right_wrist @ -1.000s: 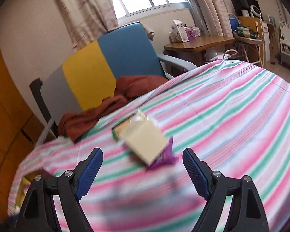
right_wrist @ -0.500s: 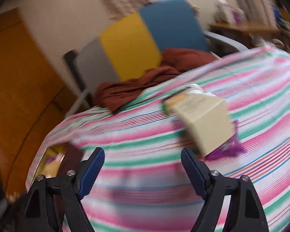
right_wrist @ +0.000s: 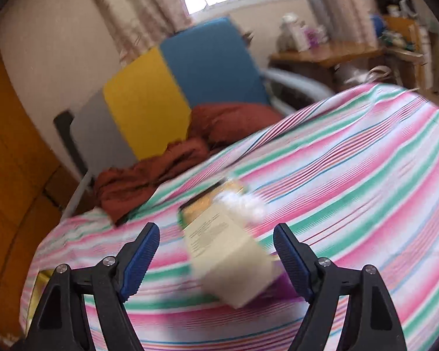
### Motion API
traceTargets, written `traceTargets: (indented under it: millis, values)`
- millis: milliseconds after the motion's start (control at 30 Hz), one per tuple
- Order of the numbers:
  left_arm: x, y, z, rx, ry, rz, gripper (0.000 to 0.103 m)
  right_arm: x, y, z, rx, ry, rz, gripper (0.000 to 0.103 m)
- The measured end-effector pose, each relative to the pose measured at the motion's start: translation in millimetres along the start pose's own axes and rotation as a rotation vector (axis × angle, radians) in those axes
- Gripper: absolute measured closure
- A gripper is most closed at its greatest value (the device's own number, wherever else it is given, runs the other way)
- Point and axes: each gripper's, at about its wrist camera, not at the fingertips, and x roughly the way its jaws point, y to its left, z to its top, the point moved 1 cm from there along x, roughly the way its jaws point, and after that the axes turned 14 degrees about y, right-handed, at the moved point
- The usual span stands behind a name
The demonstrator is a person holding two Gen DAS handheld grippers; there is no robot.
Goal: Organize objects
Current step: 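Grasp the purple snack packet with the right tool while the left tool approaches the cream box, then grasp the cream printed box with the left tool while the right tool holds the purple packet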
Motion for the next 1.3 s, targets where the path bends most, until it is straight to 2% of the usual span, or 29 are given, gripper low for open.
traceTargets:
  millis: [133,200,233,333,367,433,567,700,867,1000,1100,1300]
  values:
    - [-0.6,2.3,4.8,-0.027,-0.017,-0.001,0.000,8.3,31.9,-31.6,-0.060,0.067,0.172,0.021]
    - [0.7,0.6,7.5,-0.025,-0.015,-0.004,0.000,-3.0,38.6,-47.8,-0.093,0.039,0.209,0.023]
    - [1.3,-1.3,8.4,-0.019,-0.018,0.000,0.000,-10.7,34.6,-51.8,-0.088,0.002,0.186,0.023]
    - [3.8,-7.0,10.5,-0.005,-0.020,0.001,0.000,-28.6,8.2,-54.5,-0.022,-0.102,-0.061,0.023]
    - [5.3,-9.9,11.7,-0.002,-0.021,0.002,0.000,-27.7,-1.5,-52.2,0.002,-0.101,-0.125,0.022]
    - [9.0,-16.0,15.0,0.010,-0.018,0.001,0.000,-16.6,-19.2,-44.9,0.039,-0.050,-0.196,0.025]
    - [15.4,-28.8,24.9,0.026,-0.018,0.007,0.000,21.1,-18.6,-30.5,-0.032,0.053,-0.258,0.031]
    - [29.1,-46.0,38.8,0.066,0.004,0.011,0.000,42.6,-26.4,-32.9,-0.040,0.136,-0.283,0.053]
    - [56.2,-78.9,56.8,0.137,0.038,-0.007,0.000,26.0,-30.1,-48.1,-0.029,0.124,-0.302,0.056]
    - [85.1,-118.2,73.2,0.239,0.056,-0.002,0.000,6.0,-32.8,-71.4,-0.010,0.105,-0.330,0.057]
    - [111.0,-145.8,86.0,0.301,0.077,-0.007,0.000,7.3,-32.9,-75.4,0.001,0.088,-0.332,0.057]
    - [156.4,-168.6,100.9,0.332,0.096,0.019,0.001,10.5,-29.8,-76.5,-0.004,0.063,-0.354,0.057]
